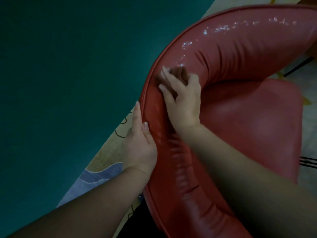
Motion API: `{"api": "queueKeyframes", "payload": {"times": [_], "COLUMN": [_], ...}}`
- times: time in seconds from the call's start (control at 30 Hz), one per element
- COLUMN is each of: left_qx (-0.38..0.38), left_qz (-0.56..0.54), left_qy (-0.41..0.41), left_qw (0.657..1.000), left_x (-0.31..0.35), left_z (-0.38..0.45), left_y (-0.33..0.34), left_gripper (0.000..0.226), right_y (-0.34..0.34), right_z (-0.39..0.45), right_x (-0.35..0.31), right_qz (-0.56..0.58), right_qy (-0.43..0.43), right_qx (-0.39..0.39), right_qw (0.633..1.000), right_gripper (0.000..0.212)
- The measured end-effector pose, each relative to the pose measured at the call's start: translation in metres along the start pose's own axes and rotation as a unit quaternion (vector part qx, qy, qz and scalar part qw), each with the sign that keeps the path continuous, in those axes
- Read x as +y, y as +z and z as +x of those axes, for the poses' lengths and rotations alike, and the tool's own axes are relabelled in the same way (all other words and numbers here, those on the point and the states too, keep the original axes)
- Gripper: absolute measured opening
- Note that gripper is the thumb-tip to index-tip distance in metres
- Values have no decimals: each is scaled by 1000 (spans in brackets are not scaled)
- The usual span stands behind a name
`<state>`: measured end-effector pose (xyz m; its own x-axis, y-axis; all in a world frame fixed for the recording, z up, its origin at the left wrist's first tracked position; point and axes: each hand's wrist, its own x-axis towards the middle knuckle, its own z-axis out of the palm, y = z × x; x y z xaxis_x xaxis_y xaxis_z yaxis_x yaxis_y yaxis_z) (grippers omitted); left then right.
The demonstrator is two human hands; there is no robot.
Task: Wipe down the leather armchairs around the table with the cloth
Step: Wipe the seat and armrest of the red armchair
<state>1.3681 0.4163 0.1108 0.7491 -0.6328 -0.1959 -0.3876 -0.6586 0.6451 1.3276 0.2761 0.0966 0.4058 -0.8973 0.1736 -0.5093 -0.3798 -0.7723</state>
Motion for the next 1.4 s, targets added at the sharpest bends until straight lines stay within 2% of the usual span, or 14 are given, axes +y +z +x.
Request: {"api": "queueKeyframes", "payload": {"times": [0.13, 0.33, 0.53, 0.67, 0.77, 0.97, 1.03, 1.13, 1.2, 1.33, 1.4], "left_qx": [3, 7, 12, 27, 35, 15, 20, 22, 20, 16, 8], "left_qz": [-4, -8, 4, 5, 10, 4, 7, 5, 7, -5, -7], "left_qy": [-3, -9, -2, 0, 2, -6, 0, 6, 4, 3, 7], "left_qw": [1000, 1000, 1000, 1000, 999, 1000, 1000, 1000, 1000, 1000, 1000], "left_x": [0, 1, 3, 4, 2, 3, 3, 2, 1, 0, 1], "left_z": [1, 2, 3, 3, 2, 3, 2, 1, 1, 2, 1], "left_y": [-1, 0, -1, 0, 0, -2, -2, 0, 1, 0, 0], "left_gripper": [57, 57, 56, 55, 55, 56, 56, 56, 56, 56, 56], "right_y": [-21, -2, -22, -14, 1, -9, -9, -1, 3, -8, -16], "right_z": [-42, 21, -44, 16, 46, 2, 18, 56, 62, 8, -20], "right_x": [8, -7, -2, -14, -27, -24, -21, -17, -16, -5, 3], "right_qz": [45, -2, 16, -71, -150, -114, -148, -186, -163, -44, -19], "right_qy": [-16, 1, -31, -52, -16, -113, -114, -71, -39, -67, -83], "right_qx": [-55, -5, -58, -40, -57, -111, -110, -76, -54, -46, -43], "right_qw": [997, 1000, 998, 995, 987, 981, 976, 977, 984, 996, 995], "right_gripper": [36, 39, 37, 37, 37, 32, 33, 32, 32, 32, 33]}}
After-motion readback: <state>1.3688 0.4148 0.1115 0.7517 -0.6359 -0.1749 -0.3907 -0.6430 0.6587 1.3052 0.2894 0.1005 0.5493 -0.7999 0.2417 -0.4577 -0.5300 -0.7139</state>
